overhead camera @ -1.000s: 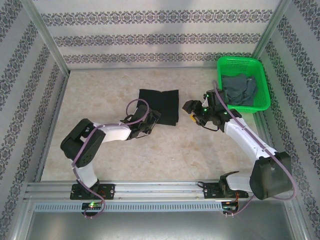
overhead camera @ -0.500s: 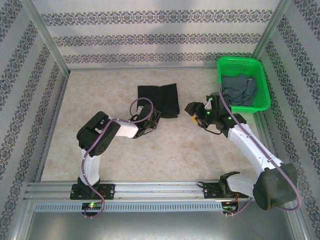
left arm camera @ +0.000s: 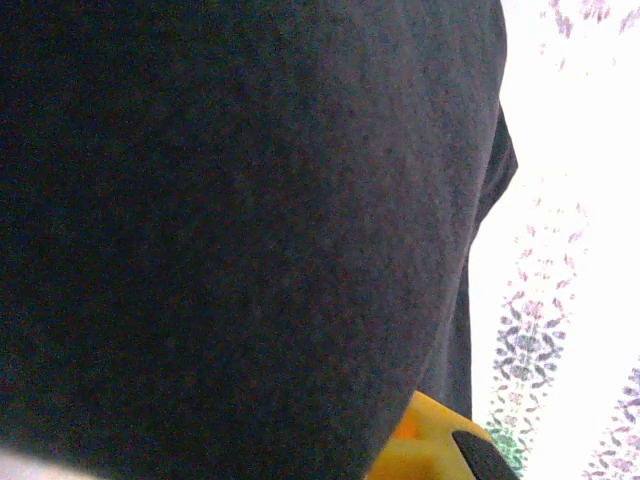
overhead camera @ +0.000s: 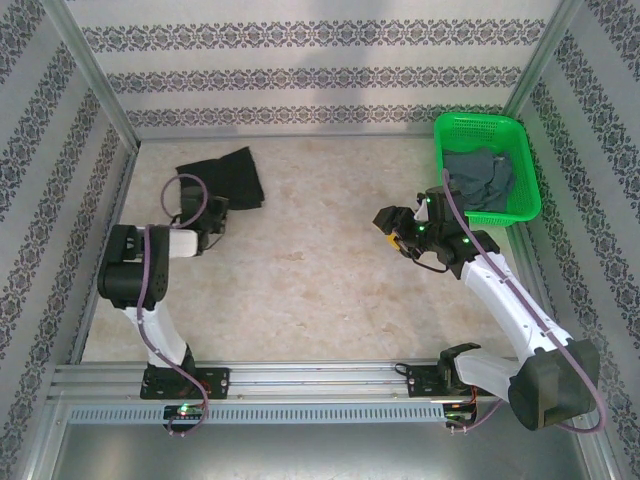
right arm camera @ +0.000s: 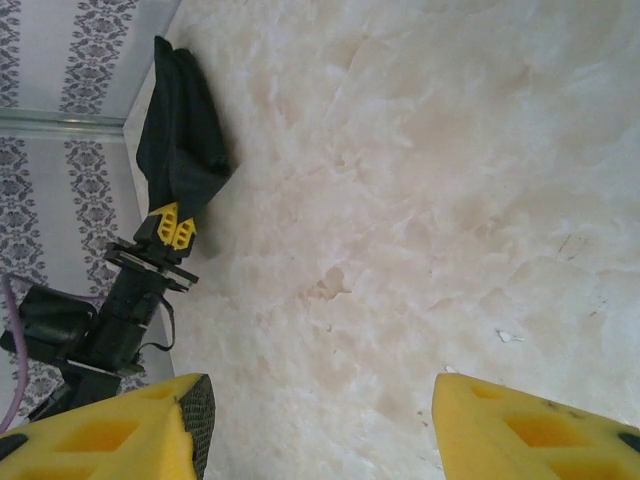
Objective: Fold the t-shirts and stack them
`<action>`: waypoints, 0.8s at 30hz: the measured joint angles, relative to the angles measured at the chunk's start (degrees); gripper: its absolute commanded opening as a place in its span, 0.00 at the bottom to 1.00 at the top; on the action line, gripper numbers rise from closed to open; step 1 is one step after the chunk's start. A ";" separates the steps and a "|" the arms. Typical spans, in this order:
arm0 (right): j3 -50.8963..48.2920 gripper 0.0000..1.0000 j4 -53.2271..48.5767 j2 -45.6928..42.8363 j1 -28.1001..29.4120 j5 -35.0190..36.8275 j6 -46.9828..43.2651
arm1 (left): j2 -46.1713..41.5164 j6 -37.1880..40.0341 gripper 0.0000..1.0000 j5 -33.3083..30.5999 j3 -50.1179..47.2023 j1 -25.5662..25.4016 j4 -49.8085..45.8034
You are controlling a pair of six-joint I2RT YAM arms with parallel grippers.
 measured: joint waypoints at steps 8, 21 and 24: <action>0.61 0.60 1.01 3.13 0.00 -2.29 -2.16 | 5.86 16.76 0.00 15.28 6.67 14.14 -7.80; 3.65 0.59 2.43 6.14 0.17 -3.58 -2.56 | 15.21 23.61 0.00 20.06 23.34 18.60 -16.76; 4.17 0.60 2.54 6.36 0.55 -3.67 -2.89 | 16.68 24.50 0.00 19.58 26.47 18.67 -18.40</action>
